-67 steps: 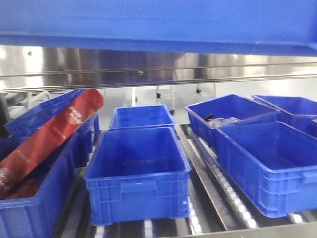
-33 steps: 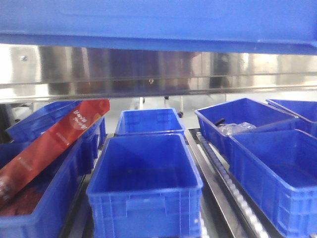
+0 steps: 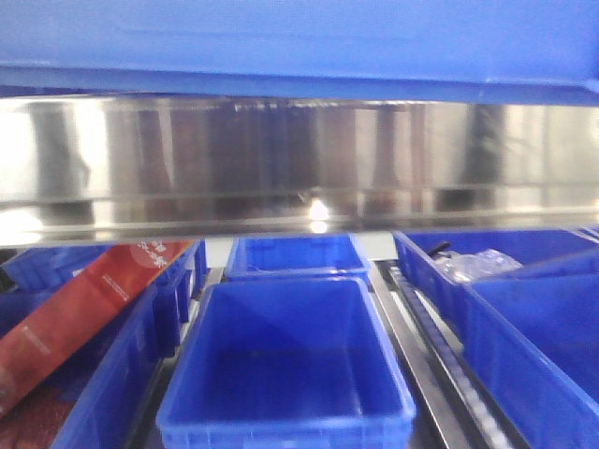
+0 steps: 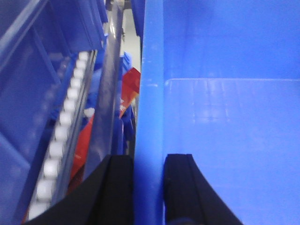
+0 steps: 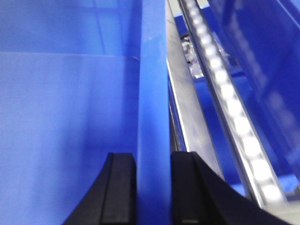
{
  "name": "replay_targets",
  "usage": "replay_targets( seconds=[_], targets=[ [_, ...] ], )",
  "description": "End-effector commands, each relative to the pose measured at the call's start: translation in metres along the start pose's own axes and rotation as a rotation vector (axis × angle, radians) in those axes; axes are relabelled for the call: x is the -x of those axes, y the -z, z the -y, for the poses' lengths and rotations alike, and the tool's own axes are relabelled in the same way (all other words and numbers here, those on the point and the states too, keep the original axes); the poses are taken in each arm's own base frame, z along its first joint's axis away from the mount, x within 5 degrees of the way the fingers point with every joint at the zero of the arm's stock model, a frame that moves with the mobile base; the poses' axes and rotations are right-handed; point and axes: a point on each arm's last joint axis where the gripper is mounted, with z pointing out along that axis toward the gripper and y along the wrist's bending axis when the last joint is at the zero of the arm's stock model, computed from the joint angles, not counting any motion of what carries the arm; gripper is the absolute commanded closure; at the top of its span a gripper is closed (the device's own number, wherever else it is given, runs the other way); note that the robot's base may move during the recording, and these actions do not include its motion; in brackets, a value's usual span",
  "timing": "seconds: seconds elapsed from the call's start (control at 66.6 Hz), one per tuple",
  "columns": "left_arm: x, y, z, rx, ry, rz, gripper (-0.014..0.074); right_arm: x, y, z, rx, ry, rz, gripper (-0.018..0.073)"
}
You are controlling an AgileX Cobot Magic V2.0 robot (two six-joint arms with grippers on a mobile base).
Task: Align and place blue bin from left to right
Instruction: 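Align the held bin above an empty slot on the other shelf, then push the blue bin forward onto the shelf rollers and lower it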
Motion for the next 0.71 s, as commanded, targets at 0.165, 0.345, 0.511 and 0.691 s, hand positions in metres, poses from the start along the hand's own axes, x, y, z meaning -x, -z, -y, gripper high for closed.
replay_targets(
  seconds=[0.165,0.345,0.511,0.691],
  targets=[
    [0.0149,0.0112,0.0159,-0.181,0.025,0.153,0.0707,0.0134,0.0087,-0.0160,0.177,-0.005,0.155,0.0638],
    [0.0149,0.0112,0.0159,-0.181,0.025,0.153,0.0707,0.0134,0.0087,-0.0160,0.177,-0.005,0.155,0.0638],
    [0.0149,0.0112,0.0159,-0.181,0.025,0.153,0.0707,0.0134,0.0087,-0.0160,0.177,-0.005,0.155,0.0638],
    [0.0149,0.0112,0.0159,-0.181,0.025,0.153,0.0707,0.0134,0.0087,-0.0160,0.177,-0.005,0.155,0.0638]
  ],
)
